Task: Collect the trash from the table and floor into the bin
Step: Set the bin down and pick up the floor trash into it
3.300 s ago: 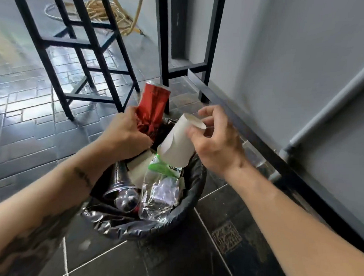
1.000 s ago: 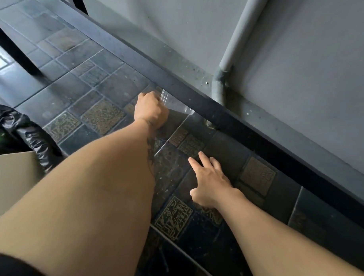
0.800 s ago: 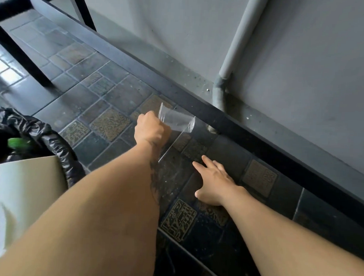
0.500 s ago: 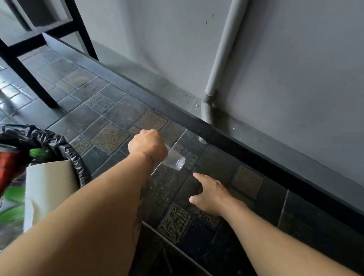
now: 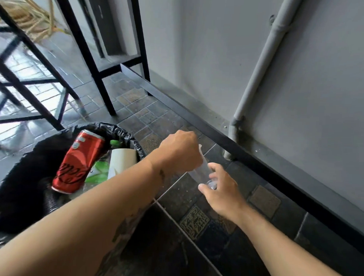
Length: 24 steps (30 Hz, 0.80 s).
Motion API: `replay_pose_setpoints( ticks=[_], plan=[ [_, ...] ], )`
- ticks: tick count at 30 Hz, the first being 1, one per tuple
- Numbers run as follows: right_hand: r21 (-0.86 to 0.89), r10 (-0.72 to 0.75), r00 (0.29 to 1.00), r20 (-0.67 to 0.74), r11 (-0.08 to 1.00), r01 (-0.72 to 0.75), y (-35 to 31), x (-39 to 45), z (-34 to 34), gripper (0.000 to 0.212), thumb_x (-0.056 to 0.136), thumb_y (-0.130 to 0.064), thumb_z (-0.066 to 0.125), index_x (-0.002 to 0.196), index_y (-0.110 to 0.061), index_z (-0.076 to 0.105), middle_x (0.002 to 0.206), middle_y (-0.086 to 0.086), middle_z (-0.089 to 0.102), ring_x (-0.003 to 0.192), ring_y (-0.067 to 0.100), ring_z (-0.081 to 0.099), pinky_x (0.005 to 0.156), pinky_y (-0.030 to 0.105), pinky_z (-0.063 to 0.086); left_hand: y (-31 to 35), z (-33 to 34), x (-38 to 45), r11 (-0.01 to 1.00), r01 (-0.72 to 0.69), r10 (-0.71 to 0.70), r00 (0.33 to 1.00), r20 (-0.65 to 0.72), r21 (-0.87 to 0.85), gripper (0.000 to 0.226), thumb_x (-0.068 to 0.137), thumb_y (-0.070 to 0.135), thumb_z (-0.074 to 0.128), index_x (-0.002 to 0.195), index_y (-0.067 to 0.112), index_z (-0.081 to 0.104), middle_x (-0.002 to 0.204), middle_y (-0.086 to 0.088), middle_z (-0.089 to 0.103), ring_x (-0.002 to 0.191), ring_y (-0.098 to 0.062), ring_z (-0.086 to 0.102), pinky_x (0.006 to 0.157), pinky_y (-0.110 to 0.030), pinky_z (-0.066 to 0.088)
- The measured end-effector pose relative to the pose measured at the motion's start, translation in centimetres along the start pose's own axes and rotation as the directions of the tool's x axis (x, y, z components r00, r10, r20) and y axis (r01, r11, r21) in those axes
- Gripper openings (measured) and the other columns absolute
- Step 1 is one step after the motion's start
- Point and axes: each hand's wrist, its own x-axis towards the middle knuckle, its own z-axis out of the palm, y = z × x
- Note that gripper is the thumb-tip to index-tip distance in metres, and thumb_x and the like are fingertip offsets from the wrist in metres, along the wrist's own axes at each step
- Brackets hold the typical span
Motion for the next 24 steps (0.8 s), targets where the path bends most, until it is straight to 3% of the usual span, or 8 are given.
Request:
replay_pose_setpoints(
  ticks=[5, 9, 12, 14, 16, 19, 22, 24],
  plan=[
    [0.114, -0.14, 0.981, -0.137, 0.981, 0.155, -5.5, -0.2, -0.5, 0.044, 0.084, -0.026, 0.072, 0.124, -0.03, 0.054, 0.105, -0.008, 0.063, 0.096, 0.017, 0.063, 0.086, 0.034, 0.048, -1.6, -4.9, -4.9, 0.988, -0.017, -0.041, 0.93, -0.366, -0.151, 0.023, 0.087, 0.025, 0.052, 0.095, 0.018, 0.072, 0.09, -0.005, 0.071, 0.081, -0.031, 0.067, 0.072, -0.039, 0.057],
    [0.163, -0.293, 0.95, -0.103, 0.938, 0.307, -11.1, -0.5, 0.2, 0.042, 0.086, -0.029, 0.07, 0.123, -0.034, 0.051, 0.107, -0.01, 0.06, 0.096, 0.008, 0.059, 0.079, 0.028, 0.048, -6.1, -8.1, -8.5, 0.965, -0.089, -0.063, 0.833, -0.549, -0.246, 0.02, 0.092, 0.022, 0.057, 0.101, 0.023, 0.075, 0.09, 0.002, 0.072, 0.082, -0.021, 0.067, 0.072, -0.027, 0.054],
    [0.188, -0.422, 0.906, 0.025, 0.892, 0.41, -14.4, -1.1, 2.0, 0.038, 0.086, -0.036, 0.07, 0.12, -0.032, 0.054, 0.103, -0.01, 0.062, 0.092, 0.005, 0.061, 0.072, 0.026, 0.049, -11.0, -9.9, -11.9, 0.924, -0.06, -0.151, 0.85, -0.505, -0.377, 0.021, 0.095, 0.017, 0.063, 0.113, 0.022, 0.072, 0.086, 0.009, 0.068, 0.072, -0.009, 0.065, 0.055, -0.008, 0.047],
    [0.207, -0.476, 0.876, 0.083, 0.868, 0.452, -15.6, -1.6, 3.6, 0.041, 0.08, -0.046, 0.068, 0.118, -0.031, 0.059, 0.106, -0.008, 0.064, 0.094, 0.006, 0.062, 0.076, 0.03, 0.053, -14.0, -10.3, -14.3, 0.885, -0.01, -0.245, 0.839, -0.485, -0.465, 0.016, 0.094, 0.021, 0.067, 0.108, 0.024, 0.074, 0.084, 0.007, 0.07, 0.069, -0.01, 0.065, 0.051, -0.009, 0.045],
    [0.207, -0.495, 0.862, 0.108, 0.859, 0.468, -16.0, -2.0, 5.2, 0.048, 0.076, -0.049, 0.062, 0.119, -0.028, 0.063, 0.116, -0.006, 0.06, 0.097, 0.004, 0.06, 0.076, 0.021, 0.051, -16.5, -9.9, -16.5, 0.846, 0.063, -0.343, 0.825, -0.449, -0.53, 0.008, 0.092, 0.028, 0.07, 0.099, 0.028, 0.075, 0.081, 0.005, 0.07, 0.067, -0.011, 0.061, 0.05, -0.012, 0.043],
    [0.15, -0.499, 0.863, 0.08, 0.862, 0.484, -15.8, -2.2, 7.1, 0.038, 0.081, -0.036, 0.064, 0.117, -0.024, 0.065, 0.119, -0.002, 0.054, 0.095, 0.006, 0.057, 0.064, 0.01, 0.044, -18.9, -7.9, -18.5, 0.845, 0.22, -0.407, 0.855, -0.32, -0.487, 0.006, 0.089, 0.036, 0.074, 0.092, 0.032, 0.076, 0.084, 0.004, 0.071, 0.069, -0.011, 0.06, 0.052, -0.014, 0.043],
    [0.076, -0.477, 0.879, 0.016, 0.877, 0.475, -15.4, -2.2, 8.4, 0.037, 0.077, -0.032, 0.056, 0.112, -0.023, 0.065, 0.119, -0.001, 0.05, 0.104, 0.022, 0.055, 0.08, 0.03, 0.05, -19.4, -4.5, -18.7, 0.843, 0.273, -0.385, 0.908, -0.166, -0.464, 0.006, 0.087, 0.035, 0.076, 0.091, 0.031, 0.079, 0.082, 0.008, 0.073, 0.071, -0.007, 0.064, 0.057, -0.012, 0.046],
    [0.05, -0.476, 0.879, -0.032, 0.878, 0.477, -15.1, -2.3, 9.0, 0.037, 0.075, -0.028, 0.053, 0.109, -0.021, 0.065, 0.117, 0.0, 0.048, 0.107, 0.027, 0.052, 0.084, 0.034, 0.047, -19.4, -2.5, -18.2, 0.848, 0.269, -0.371, 0.917, -0.148, -0.457, 0.008, 0.088, 0.027, 0.074, 0.093, 0.031, 0.079, 0.084, 0.011, 0.075, 0.078, -0.006, 0.07, 0.069, -0.022, 0.056]
  ],
)
